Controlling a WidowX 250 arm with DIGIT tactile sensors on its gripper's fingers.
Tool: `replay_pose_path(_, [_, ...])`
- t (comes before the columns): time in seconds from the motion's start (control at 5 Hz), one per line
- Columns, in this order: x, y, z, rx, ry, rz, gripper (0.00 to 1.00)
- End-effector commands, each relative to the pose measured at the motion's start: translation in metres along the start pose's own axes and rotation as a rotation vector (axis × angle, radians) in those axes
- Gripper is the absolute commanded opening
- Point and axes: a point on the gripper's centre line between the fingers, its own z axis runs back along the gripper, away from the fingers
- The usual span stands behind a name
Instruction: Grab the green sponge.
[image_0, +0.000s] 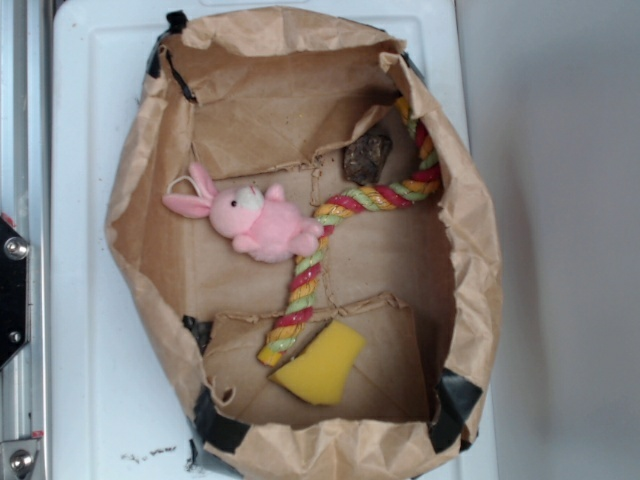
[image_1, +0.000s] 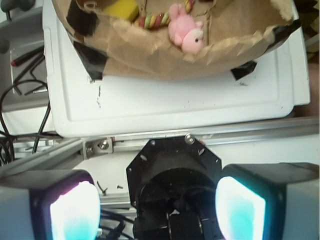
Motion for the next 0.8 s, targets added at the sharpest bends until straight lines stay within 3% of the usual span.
replay_pose_path(0.0, [0.085, -0.005, -0.005, 0.022, -0.069, 0.040, 1.00])
replay_pose_path(0.2, [0.117, -0.005, -0.027, 0.006, -0.058, 0.076, 1.00])
replay_pose_path(0.4, [0.146, -0.005, -0.061, 0.032, -0.056, 0.084, 1.00])
replay_pose_path(0.6, [0.157, 0.002, -0.086, 0.052, -0.061, 0.085, 1.00])
